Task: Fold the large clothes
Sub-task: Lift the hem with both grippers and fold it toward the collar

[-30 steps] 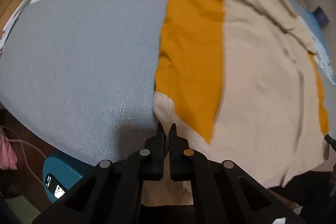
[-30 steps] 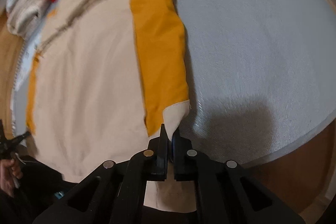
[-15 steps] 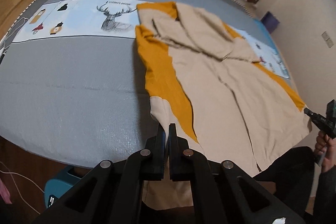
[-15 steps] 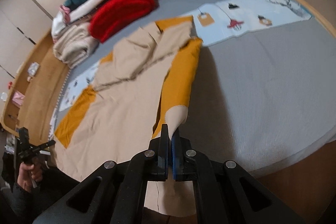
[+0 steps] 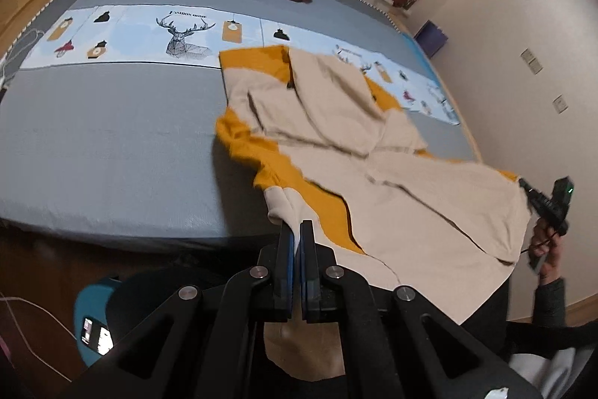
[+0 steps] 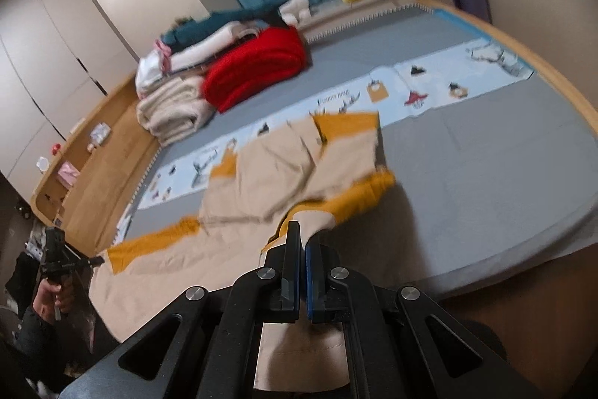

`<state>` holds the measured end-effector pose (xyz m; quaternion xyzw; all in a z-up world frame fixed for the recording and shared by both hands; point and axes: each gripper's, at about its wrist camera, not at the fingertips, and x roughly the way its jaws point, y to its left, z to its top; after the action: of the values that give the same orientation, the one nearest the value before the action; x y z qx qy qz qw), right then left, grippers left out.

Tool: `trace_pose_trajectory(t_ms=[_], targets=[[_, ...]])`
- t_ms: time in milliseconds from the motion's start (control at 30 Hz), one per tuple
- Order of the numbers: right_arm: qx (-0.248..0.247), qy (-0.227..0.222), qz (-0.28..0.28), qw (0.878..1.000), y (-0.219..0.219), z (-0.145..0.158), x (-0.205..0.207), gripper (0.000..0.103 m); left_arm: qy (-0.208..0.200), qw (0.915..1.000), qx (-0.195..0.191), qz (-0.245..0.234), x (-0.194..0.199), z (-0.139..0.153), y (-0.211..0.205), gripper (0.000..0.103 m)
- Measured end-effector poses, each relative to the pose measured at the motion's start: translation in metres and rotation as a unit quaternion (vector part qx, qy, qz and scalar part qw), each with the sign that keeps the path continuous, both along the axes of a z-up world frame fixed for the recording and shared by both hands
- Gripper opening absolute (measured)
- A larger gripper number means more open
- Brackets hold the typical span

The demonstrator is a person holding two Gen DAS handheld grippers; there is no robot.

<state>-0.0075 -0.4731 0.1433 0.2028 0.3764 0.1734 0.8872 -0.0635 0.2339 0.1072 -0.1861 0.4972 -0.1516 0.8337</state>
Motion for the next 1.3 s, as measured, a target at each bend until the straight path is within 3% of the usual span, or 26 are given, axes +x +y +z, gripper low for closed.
trace_pose_trajectory(t_ms=[133, 267, 367, 533, 700, 867, 967, 1067, 1133, 1300], targets=[[0.000, -0.021, -0.004, 1.000, -0.002, 0.006, 0.008, 0.002, -0.008, 0.9998, -0.016, 0.011, 0.015, 0.005, 0.002, 0.001], [-0.008, -0.010, -0.003, 1.000, 0.001, -0.010, 0.067, 0.002, -0.012, 0.9994, -0.019, 0.026, 0.070, -0.007, 0.002, 0.001], [-0.028, 0.014, -0.001, 1.000, 0.007, -0.034, 0.133, 0.002, -0.002, 0.9984, -0.031, 0.048, 0.134, -0.034, 0.008, 0.001], [-0.040, 0.091, -0.018, 0.995, 0.012, -0.095, 0.254, 0.002, 0.032, 0.9954, -0.046, 0.077, 0.229, -0.087, 0.020, 0.001], [-0.055, 0.152, -0.032, 0.986, 0.017, -0.155, 0.320, 0.002, 0.090, 0.9910, -0.039, 0.090, 0.282, -0.143, 0.013, 0.001], [-0.062, 0.183, -0.035, 0.981, 0.015, -0.183, 0.337, 0.002, 0.116, 0.9906, -0.005, 0.073, 0.296, -0.159, 0.002, 0.002], [-0.068, 0.191, -0.035, 0.979, 0.017, -0.190, 0.339, 0.002, 0.117, 0.9894, -0.021, 0.084, 0.294, -0.158, 0.009, 0.010], [-0.043, 0.184, -0.053, 0.981, 0.008, -0.183, 0.334, 0.007, 0.115, 0.9887, -0.037, 0.089, 0.287, -0.155, 0.014, 0.012], [-0.027, 0.169, -0.071, 0.983, -0.001, -0.175, 0.327, 0.010, 0.100, 0.9897, -0.028, 0.099, 0.276, -0.148, 0.018, 0.022], [-0.036, 0.138, -0.087, 0.986, -0.009, -0.161, 0.309, 0.034, 0.078, 0.9847, -0.047, 0.149, 0.259, -0.137, 0.042, 0.027]])
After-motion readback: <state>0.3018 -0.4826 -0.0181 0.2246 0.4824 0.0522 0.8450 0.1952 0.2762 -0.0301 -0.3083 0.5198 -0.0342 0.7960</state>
